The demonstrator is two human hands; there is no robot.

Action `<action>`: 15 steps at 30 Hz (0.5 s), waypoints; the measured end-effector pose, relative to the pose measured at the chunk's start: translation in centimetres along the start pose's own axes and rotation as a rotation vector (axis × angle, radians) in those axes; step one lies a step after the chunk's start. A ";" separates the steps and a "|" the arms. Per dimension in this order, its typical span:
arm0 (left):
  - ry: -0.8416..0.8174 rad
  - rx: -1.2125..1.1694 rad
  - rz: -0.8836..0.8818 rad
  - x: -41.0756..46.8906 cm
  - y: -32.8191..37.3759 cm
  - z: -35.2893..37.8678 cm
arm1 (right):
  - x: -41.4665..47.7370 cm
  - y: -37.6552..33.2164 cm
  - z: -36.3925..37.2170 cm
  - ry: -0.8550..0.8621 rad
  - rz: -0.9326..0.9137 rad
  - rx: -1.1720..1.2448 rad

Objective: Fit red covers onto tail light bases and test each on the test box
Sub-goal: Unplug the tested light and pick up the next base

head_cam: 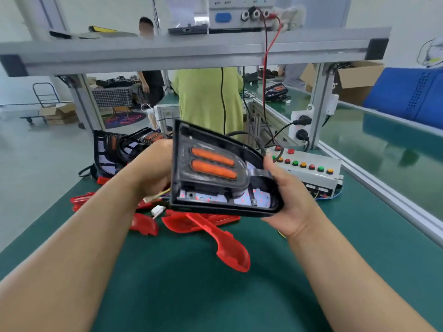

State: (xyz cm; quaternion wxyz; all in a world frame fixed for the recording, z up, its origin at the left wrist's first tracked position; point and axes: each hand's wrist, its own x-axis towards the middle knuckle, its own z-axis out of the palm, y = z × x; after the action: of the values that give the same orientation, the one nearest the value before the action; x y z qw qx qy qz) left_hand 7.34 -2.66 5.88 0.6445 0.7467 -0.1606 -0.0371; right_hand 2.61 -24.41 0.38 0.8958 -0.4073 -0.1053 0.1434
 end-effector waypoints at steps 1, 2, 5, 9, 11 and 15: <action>-0.057 -0.011 -0.016 -0.2 -0.3 -0.2 | 0.4 0.2 -0.5 0.054 -0.012 -0.007; -0.098 -0.039 -0.047 -0.6 -0.8 -0.6 | 0.5 0.0 -0.5 0.086 -0.009 -0.040; -0.185 -0.117 -0.159 -1.7 -2.5 -1.5 | 0.8 0.1 -1.3 0.163 0.009 -0.016; -0.369 -0.127 -0.067 -3.3 -4.3 -1.0 | 0.8 0.5 -1.8 0.152 0.017 -0.036; -0.443 -0.172 0.004 -3.8 -5.2 -0.9 | 0.9 0.6 -1.8 0.132 0.026 -0.030; -0.478 0.092 0.102 -3.9 -5.7 -0.8 | 1.1 0.7 -2.5 0.113 0.061 0.028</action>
State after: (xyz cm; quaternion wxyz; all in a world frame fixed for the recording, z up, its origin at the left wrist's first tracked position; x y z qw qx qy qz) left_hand 4.91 -0.12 -0.10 0.5544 0.7363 -0.3475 -0.1724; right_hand 4.26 -25.38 -1.71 0.9011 -0.4053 -0.0401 0.1488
